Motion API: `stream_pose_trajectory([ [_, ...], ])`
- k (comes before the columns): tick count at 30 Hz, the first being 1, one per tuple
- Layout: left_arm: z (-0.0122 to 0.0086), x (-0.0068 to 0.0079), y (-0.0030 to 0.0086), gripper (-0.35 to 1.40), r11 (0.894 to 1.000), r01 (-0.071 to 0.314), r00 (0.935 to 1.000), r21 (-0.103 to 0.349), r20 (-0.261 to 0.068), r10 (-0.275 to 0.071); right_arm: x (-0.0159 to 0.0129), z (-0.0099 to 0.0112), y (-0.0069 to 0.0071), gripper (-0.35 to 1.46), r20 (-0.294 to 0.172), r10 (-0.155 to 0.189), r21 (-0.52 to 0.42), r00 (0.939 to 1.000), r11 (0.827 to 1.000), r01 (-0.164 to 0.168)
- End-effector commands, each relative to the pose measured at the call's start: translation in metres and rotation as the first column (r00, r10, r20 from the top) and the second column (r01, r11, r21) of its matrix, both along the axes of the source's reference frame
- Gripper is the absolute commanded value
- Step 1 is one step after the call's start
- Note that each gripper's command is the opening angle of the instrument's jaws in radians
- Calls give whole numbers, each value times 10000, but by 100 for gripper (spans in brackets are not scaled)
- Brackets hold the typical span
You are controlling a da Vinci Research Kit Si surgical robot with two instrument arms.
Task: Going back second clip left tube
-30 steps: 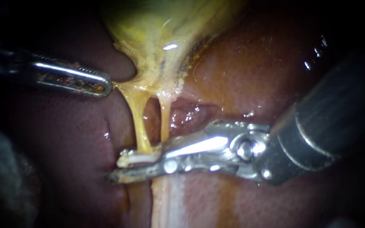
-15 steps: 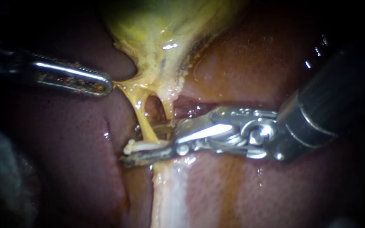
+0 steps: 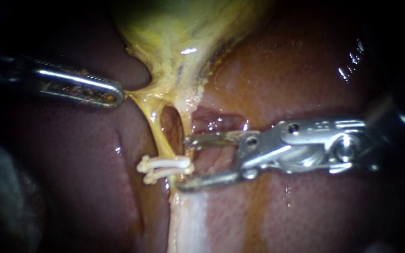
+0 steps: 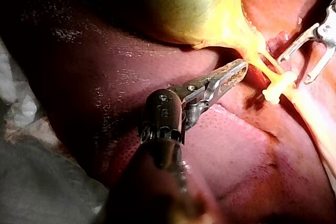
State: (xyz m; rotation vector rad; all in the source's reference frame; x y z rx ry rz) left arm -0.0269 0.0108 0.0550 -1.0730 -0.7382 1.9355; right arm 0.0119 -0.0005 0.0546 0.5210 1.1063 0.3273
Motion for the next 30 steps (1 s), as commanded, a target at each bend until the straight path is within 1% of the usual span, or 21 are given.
stream_pose_trajectory([
  [1, 0, 0, 0, -35, 10000, -4, 10000, 1, -1, 4, -7, -3, 2, 50, -5, 7, -78, 10000, 10000, -7],
  [3, 0, 0, 0, -35, 10000, -4, 10000, 1, -1, 4, -21, -10, 8, 50, 11, -6, -201, 10000, 9998, 6],
  [8, 0, 0, 0, -35, 10000, -5, 10000, 1, -1, 5, -48, -21, 18, 50, 84, 103, -332, 9999, 9994, -101],
  [13, 3, -1, 0, -35, 10000, -5, 10000, -11, -3, 5, -66, -24, 21, 50, 195, -59, -422, 9998, 9991, 67],
  [16, 6, -3, -1, -35, 10000, 8, 10000, -32, -15, -8, -70, -23, 22, 50, 258, -132, -484, 9996, 9987, 144],
  [19, 11, -7, -1, -35, 10000, 45, 10000, -69, -45, -46, -71, -23, 22, 50, 256, -135, -483, 9996, 9987, 147],
  [23, 19, -16, 1, -35, 10000, 42, 10000, -69, -42, -42, -71, -23, 22, 50, 256, -135, -482, 9996, 9987, 147],
  [27, 30, -26, -3, -35, 10000, -16, 10000, -70, -7, 16, -72, -23, 22, 50, 254, -138, -482, 9996, 9987, 150],
  [30, 39, -31, -5, -35, 9999, -64, 10000, -79, 19, 64, -72, -23, 22, 50, 254, -138, -482, 9996, 9987, 150],
])
